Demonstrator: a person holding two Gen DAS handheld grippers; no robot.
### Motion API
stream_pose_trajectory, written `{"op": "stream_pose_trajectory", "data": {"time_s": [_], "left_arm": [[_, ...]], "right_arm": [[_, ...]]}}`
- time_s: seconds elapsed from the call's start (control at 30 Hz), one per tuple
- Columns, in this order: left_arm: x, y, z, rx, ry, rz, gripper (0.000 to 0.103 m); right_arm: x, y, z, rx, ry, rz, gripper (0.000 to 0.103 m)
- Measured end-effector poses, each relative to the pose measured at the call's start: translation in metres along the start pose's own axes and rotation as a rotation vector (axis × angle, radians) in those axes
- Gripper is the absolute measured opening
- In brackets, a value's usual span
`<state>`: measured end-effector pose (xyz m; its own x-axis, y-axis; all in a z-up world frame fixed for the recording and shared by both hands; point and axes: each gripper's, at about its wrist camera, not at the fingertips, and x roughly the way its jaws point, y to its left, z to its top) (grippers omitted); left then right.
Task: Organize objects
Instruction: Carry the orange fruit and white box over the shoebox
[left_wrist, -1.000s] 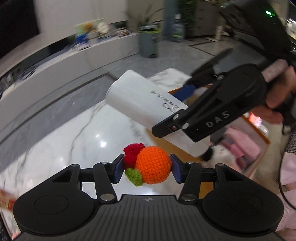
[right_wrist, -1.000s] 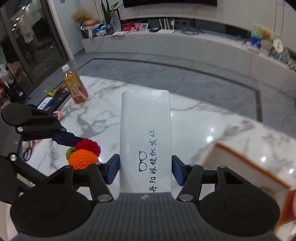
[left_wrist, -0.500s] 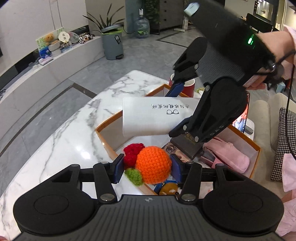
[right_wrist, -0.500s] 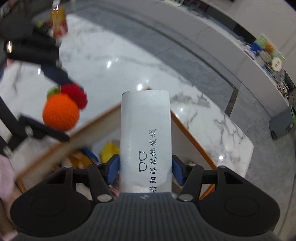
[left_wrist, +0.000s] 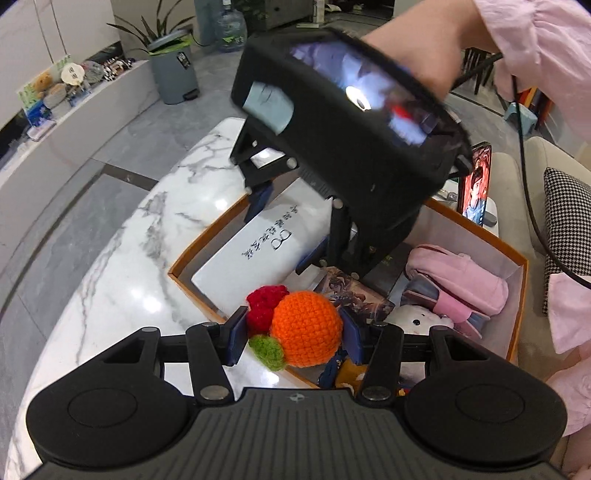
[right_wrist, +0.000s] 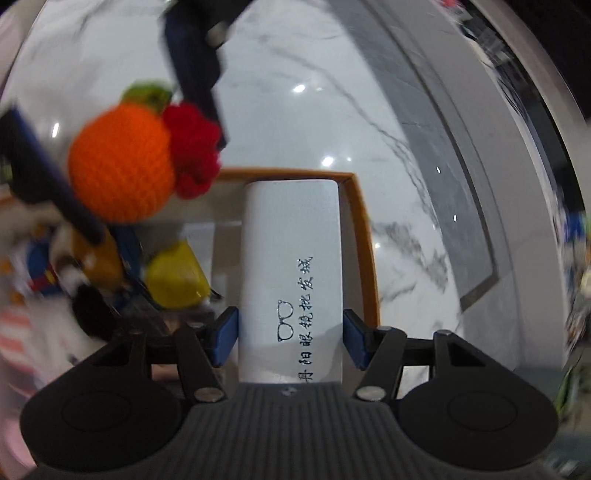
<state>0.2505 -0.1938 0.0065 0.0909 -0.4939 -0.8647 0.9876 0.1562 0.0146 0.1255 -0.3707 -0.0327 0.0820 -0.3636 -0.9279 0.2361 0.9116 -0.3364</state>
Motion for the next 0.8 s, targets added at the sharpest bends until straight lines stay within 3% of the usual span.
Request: {"op": "stream_pose_trajectory", "data": {"time_s": [0.37, 0.63, 0.8], "left_arm": [[0.027, 0.015, 0.004, -0.020, 0.026, -0.052, 0.060], [0.041, 0.021, 0.004, -0.025, 0.051, -0.074, 0.060], [0.051, 0.021, 0.003, -0.020, 0.083, -0.067, 0.060]], "right_arm": [[0.042, -0.015, -0.003, -0.038, 0.001, 0.090, 0.061], [0.046, -0.014, -0.005, -0.093, -0.018, 0.136, 0.061], [0.052, -0.004, -0.015, -0.147, -0.052, 0.044, 0.062]]}}
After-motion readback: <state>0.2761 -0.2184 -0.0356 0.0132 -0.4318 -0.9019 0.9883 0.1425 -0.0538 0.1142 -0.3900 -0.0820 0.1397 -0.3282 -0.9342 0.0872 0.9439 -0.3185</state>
